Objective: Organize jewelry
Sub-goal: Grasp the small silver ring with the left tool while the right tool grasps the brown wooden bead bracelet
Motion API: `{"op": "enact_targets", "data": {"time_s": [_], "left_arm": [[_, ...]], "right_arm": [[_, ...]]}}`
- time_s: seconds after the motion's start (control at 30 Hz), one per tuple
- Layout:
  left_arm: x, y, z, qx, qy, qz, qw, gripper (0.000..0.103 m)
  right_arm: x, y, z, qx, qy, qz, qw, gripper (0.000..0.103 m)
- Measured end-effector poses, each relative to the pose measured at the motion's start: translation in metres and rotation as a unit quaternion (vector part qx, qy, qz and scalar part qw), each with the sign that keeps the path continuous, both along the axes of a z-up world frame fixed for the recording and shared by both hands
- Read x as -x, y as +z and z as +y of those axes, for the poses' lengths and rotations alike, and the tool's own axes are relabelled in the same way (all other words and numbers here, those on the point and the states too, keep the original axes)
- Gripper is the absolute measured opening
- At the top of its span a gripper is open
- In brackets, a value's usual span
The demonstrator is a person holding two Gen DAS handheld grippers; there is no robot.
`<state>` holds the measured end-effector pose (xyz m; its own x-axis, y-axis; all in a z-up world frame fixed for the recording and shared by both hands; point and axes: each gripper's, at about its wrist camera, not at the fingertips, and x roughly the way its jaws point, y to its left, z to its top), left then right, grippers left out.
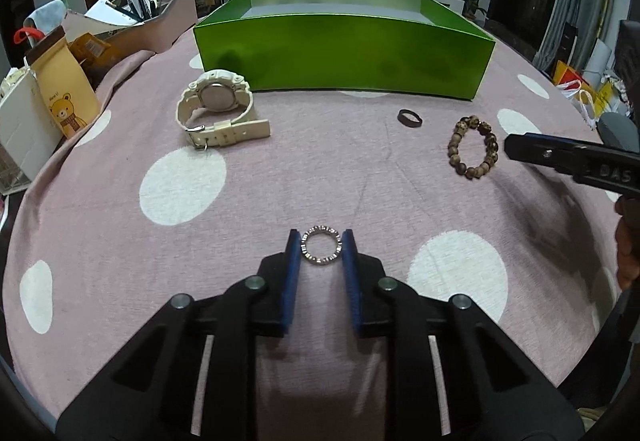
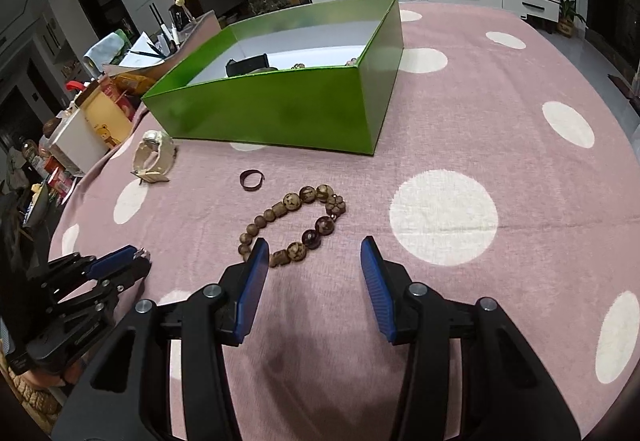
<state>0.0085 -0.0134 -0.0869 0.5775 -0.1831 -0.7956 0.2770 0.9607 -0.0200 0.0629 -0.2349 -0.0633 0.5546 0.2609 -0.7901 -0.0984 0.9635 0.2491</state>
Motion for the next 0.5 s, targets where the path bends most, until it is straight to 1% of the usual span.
{"op": "enact_targets", "data": {"time_s": [0.13,0.17,0.2,0.27,0.33,0.37,0.43,0.47,0.5], "left_arm": [[-0.001,0.001,0.005,0.019,-0.001,0.007,0.9998,0.020],[0.000,0.001,0.005,0.021,-0.001,0.008,0.9997,0.020],[0.000,0.002,0.006,0.022,-0.001,0.007,0.9997,0.020],[0.003,0.004,0.008,0.030,-0.003,0.006,0.9995,0.020],[0.004,0.006,0.012,0.036,-0.002,0.004,0.9993,0.020],[0.004,0.007,0.013,0.039,0.000,0.005,0.9992,0.020],[0.005,0.008,0.016,0.043,0.002,0.005,0.9991,0.020],[0.005,0.009,0.017,0.044,0.003,0.006,0.9990,0.020],[0.005,0.009,0.017,0.046,0.004,0.006,0.9989,0.020]], "right_arm": [[-0.008,-0.005,0.008,0.021,0.000,0.001,1.000,0.047],[-0.010,-0.006,0.009,0.026,-0.001,0.001,1.000,0.045],[-0.012,-0.008,0.011,0.030,-0.004,0.003,1.000,0.041],[-0.015,-0.009,0.012,0.036,-0.012,0.000,0.999,0.037],[-0.019,-0.010,0.013,0.046,-0.018,-0.003,0.999,0.030],[-0.020,-0.010,0.013,0.051,-0.021,-0.004,0.999,0.028],[-0.023,-0.011,0.013,0.059,-0.022,-0.006,0.998,0.017],[-0.024,-0.011,0.014,0.060,-0.022,-0.007,0.998,0.016],[-0.024,-0.012,0.013,0.057,-0.021,-0.007,0.998,0.011]]}}
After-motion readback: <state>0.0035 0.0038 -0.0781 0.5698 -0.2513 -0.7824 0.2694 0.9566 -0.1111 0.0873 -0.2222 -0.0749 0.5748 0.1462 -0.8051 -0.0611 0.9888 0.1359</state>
